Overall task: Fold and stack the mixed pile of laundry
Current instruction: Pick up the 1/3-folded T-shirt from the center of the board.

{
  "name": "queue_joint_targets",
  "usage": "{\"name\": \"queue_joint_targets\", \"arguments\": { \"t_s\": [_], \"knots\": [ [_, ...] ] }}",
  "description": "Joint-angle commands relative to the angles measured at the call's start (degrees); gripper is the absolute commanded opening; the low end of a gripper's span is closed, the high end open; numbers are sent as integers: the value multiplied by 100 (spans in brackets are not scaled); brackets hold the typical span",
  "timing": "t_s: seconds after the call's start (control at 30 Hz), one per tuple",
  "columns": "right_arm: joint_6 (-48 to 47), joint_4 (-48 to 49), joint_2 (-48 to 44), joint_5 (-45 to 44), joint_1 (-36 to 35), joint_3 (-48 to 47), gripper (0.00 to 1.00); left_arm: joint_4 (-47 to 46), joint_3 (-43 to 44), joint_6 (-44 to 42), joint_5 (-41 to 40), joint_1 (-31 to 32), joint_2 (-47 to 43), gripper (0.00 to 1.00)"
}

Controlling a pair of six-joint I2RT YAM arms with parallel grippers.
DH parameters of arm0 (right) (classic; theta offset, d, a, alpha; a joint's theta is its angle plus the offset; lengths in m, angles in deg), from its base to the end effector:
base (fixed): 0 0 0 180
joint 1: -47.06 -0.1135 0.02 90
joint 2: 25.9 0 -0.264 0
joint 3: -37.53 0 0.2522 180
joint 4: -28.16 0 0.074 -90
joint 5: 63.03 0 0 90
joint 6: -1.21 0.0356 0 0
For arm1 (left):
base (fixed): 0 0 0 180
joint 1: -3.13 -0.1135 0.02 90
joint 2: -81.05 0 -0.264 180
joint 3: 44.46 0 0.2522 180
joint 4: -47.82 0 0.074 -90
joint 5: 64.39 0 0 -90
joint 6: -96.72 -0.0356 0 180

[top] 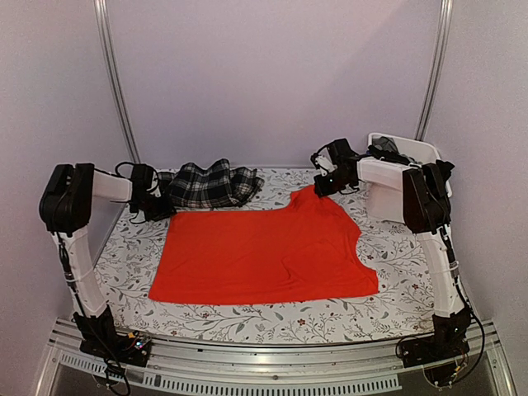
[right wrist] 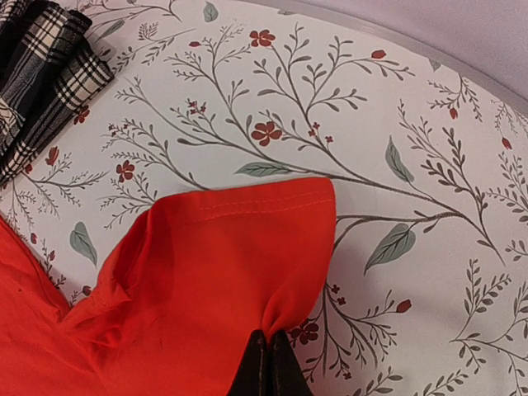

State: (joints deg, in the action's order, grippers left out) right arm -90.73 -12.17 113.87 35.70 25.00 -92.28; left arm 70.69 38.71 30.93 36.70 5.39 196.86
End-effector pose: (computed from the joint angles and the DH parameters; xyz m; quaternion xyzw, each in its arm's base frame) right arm 0.4982 0.2077 0.1564 -0.2203 0.9120 0.1296 0.3209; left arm 0.4084 -0.0230 0.1254 -0.1528 0.9386 -0.1574 0.2661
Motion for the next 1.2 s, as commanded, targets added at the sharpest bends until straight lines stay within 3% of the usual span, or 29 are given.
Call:
{"name": "queue_joint_targets", "arguments": {
  "t_s": [0.0,0.17,0.4,0.93,1.17],
  "knots": [
    [53,54,-222,15,49,30,0,141,230,4,-22,55,273,27],
    [44,50,-196,15,43,30,0,228,407,-10,-39,79,492,24],
    [37,55,-220,6,47,30,0,130,345,-17,134,125,411,0],
    [82,37,-726,108,44,171,0,-13,135,-31,-186,125,-618,0],
    [167,196,-1180,313,44,759,0,-18,-242,-31,-182,125,-973,0]
  ]
}}
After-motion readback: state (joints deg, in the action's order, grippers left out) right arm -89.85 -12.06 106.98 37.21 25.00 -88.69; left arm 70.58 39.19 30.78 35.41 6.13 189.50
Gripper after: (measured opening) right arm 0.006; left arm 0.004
